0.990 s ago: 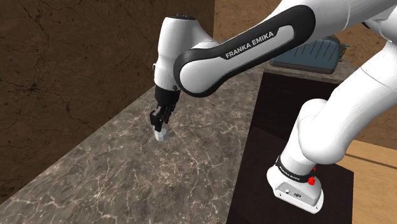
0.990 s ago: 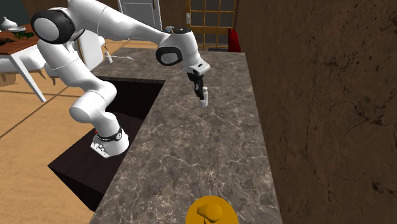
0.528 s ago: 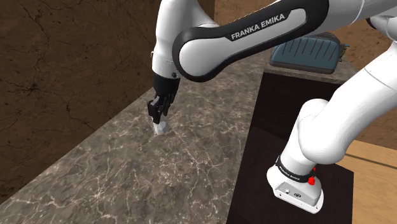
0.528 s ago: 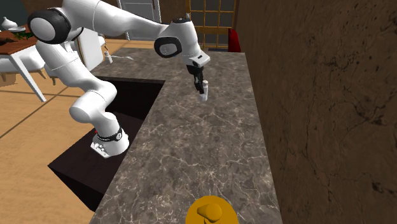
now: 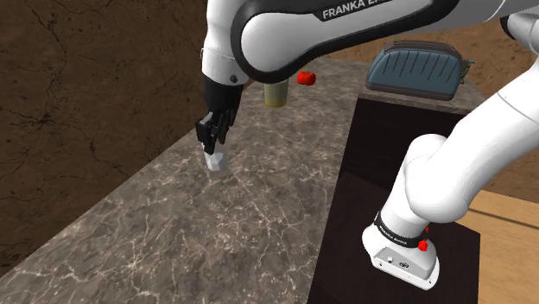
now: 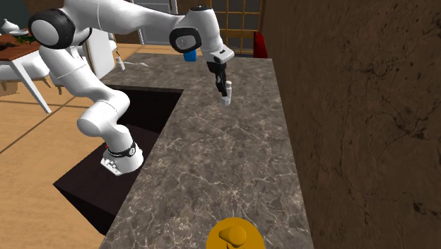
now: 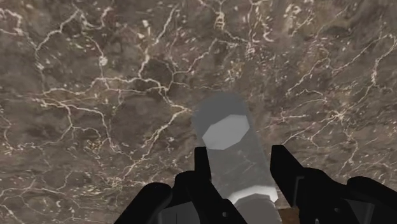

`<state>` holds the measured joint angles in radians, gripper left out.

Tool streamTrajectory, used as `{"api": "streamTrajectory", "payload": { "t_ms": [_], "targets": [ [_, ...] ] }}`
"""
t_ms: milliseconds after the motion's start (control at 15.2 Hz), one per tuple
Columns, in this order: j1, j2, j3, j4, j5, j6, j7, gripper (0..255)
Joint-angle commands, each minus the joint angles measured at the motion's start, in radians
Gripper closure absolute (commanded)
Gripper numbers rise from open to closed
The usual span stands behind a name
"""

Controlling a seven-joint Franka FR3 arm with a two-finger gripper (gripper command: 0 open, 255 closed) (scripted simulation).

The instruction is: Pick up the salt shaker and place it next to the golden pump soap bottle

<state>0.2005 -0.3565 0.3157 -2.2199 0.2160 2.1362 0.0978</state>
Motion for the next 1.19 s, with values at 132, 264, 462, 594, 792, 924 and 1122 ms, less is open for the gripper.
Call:
{"api": "streamTrajectory", "payload": {
  "t_ms": [132,264,462,594,792,924,1122],
  "targets": [
    [-0.002,-0.003,-0.004,0.050,-0.005,-0.054,0.007,255],
    [-0.003,-0.005,-0.006,0.076,-0.008,-0.080,0.009,255],
    [-0.005,-0.005,-0.009,0.116,-0.012,-0.120,0.014,255],
    [-0.007,-0.004,-0.011,0.144,-0.014,-0.147,0.017,255],
    [-0.009,0.000,-0.013,0.187,-0.018,-0.187,0.021,255],
    [-0.010,0.003,-0.015,0.216,-0.021,-0.213,0.024,255],
    [-0.012,0.010,-0.016,0.263,-0.026,-0.253,0.030,255]
  ]
}}
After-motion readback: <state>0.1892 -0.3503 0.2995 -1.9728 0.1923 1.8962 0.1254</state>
